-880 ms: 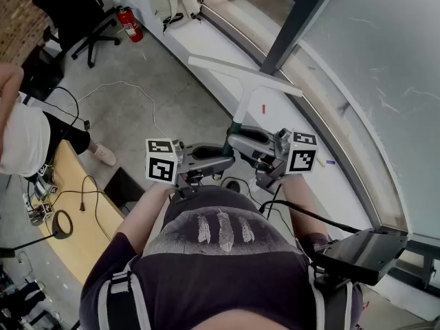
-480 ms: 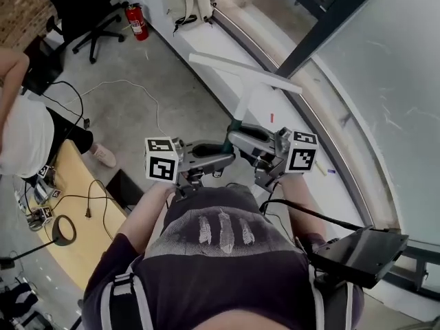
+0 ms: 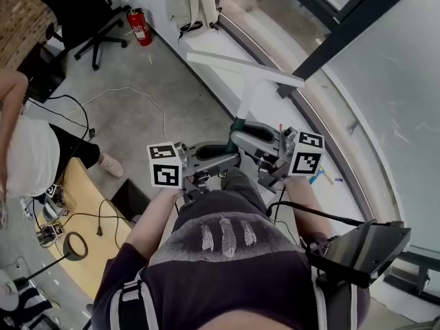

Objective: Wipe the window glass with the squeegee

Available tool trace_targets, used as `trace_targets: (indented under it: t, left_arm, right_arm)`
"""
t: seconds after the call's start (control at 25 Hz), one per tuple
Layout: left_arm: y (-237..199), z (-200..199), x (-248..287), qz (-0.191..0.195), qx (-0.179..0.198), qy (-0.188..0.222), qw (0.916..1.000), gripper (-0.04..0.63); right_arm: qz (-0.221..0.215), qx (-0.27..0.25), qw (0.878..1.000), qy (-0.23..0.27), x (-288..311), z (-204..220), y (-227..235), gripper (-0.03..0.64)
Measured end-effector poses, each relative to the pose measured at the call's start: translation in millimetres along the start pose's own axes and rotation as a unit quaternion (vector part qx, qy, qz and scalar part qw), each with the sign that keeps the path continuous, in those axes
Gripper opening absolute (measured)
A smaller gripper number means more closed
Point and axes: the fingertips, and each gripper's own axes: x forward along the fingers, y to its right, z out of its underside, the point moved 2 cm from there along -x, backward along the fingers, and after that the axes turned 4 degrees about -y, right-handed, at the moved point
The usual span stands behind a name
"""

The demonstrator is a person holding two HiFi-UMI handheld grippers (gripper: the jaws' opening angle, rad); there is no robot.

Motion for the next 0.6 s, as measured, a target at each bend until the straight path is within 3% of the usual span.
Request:
trace_targets:
  t: [0.32, 0.6]
  left_arm:
    - [-92, -93, 53, -0.023, 0.003, 0.016, 0.9996, 0.101]
    - [-168, -200, 127, -0.025, 0.013, 0.035, 0.999, 0.101]
  right_arm:
    - [-0.03, -0.007, 0.999, 0.036, -13, -97, 103, 0.086]
    - [-0.028, -0.032, 0.998, 0.046, -42, -214, 190, 0.086]
